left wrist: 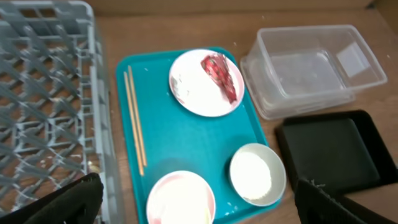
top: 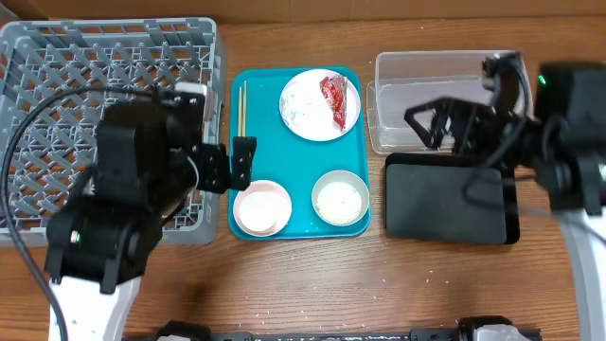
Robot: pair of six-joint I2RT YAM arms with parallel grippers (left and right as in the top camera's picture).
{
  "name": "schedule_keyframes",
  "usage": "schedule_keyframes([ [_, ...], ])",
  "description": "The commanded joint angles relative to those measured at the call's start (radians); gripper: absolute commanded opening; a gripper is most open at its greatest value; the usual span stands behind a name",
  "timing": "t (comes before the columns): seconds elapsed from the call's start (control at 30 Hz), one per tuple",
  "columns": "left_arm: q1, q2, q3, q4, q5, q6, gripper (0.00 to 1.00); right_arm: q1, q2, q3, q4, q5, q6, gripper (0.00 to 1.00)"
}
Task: Sort waste into correct bins and load items into the dishwasher
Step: 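Grasp the white paper cup with the right gripper and lift it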
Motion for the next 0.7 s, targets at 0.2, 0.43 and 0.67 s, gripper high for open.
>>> schedule_keyframes([
  [0.2, 0.027, 0.051, 0.040, -0.168, -0.121, -0.220, 0.93, 0.242, 0.248, 0.035, -0.079, -0.011, -0.085, 1.00],
  [0.43, 0.134, -0.033, 0.040, -0.200, -0.274, -0.325, 1.00, 0.549, 0.375, 0.029, -0.022, 0.255, 0.076, 0.90],
  [0.67, 0.171, -0.032, 0.040, -0.354, -0.403, -0.325, 1.00, 0.724, 0.511, 0.029, 0.098, 0.330, 0.167, 0.77],
])
